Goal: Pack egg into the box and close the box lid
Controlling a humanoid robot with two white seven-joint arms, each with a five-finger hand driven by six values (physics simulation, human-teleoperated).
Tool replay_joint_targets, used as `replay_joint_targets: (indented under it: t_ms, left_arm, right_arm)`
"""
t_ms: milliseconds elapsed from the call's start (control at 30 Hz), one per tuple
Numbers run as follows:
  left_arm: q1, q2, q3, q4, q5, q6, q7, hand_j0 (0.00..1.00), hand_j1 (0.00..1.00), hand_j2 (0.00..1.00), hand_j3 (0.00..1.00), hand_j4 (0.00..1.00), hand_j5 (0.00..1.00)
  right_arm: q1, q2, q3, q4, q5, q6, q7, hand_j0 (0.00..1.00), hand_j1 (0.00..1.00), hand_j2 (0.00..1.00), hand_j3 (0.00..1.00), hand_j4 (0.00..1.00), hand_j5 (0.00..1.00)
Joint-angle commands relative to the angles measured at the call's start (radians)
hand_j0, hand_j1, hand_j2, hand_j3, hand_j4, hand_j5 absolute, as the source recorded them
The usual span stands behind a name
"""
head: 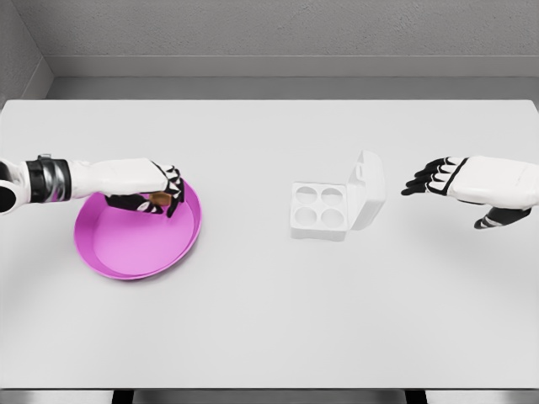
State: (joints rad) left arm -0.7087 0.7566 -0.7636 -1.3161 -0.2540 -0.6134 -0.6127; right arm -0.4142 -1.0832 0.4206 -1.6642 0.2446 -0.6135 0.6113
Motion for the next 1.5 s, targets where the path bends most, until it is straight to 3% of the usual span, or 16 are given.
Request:
replay_joint_targets:
  t_ms: [0, 400, 733, 833, 933, 1067, 1467]
  left_arm:
    - [-0.002, 0.003, 0.001, -0.034, 0.010, 0.003, 0.002, 0.29, 0.29, 0.29, 0.29, 0.29, 0.29]
    - [-0.054, -0.094, -0.026, -0.060, 0.005, 0.003, 0.002, 0.29, 0.29, 0.29, 0.29, 0.29, 0.29]
    - [-0.129, -0.235, -0.118, -0.048, -0.022, 0.003, 0.002, 0.29, 0.29, 0.29, 0.29, 0.29, 0.29]
    - [-0.166, -0.286, -0.155, -0.018, -0.022, 0.003, 0.002, 0.29, 0.29, 0.29, 0.29, 0.29, 0.29]
    - [-0.189, -0.375, -0.165, 0.104, -0.036, 0.003, 0.002, 0.29, 0.29, 0.29, 0.29, 0.29, 0.29]
    - [-0.198, -0.453, -0.165, 0.176, -0.065, 0.003, 0.002, 0.29, 0.29, 0.29, 0.29, 0.29, 0.29]
    - [-0.198, -0.508, -0.165, 0.184, -0.088, 0.003, 0.002, 0.29, 0.29, 0.29, 0.29, 0.29, 0.29]
  right_arm:
    - [0.000, -0.001, 0.000, -0.002, -0.005, 0.003, 0.000, 1.00, 1.00, 1.00, 1.00, 1.00, 1.00]
    - [0.000, 0.000, 0.000, -0.002, -0.005, 0.003, 0.000, 1.00, 1.00, 1.00, 1.00, 1.00, 1.00]
    - [0.000, 0.000, 0.000, -0.002, -0.005, 0.003, 0.000, 1.00, 1.00, 1.00, 1.00, 1.00, 1.00]
    - [0.000, 0.000, 0.000, -0.002, -0.005, 0.003, 0.000, 1.00, 1.00, 1.00, 1.00, 1.00, 1.00]
    - [0.000, 0.000, 0.000, -0.002, -0.005, 0.003, 0.000, 1.00, 1.00, 1.00, 1.00, 1.00, 1.00]
    - [0.000, -0.001, 0.000, -0.003, -0.005, 0.003, 0.000, 1.00, 1.00, 1.00, 1.00, 1.00, 1.00]
    - [-0.002, -0.004, -0.002, -0.006, -0.005, 0.003, 0.000, 1.00, 1.00, 1.00, 1.00, 1.00, 1.00]
